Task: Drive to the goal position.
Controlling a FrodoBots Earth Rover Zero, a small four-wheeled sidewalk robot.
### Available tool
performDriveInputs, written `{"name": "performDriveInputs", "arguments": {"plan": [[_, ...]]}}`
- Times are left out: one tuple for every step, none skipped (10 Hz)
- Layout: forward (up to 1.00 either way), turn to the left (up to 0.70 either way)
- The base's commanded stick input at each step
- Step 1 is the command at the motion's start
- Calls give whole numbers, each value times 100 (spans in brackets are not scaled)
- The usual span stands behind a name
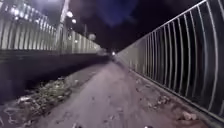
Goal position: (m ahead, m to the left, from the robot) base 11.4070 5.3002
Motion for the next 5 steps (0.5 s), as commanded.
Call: {"name": "performDriveInputs", "arguments": {"plan": [[30, 1], [30, 1], [30, 1], [30, 1], [30, 1]]}}
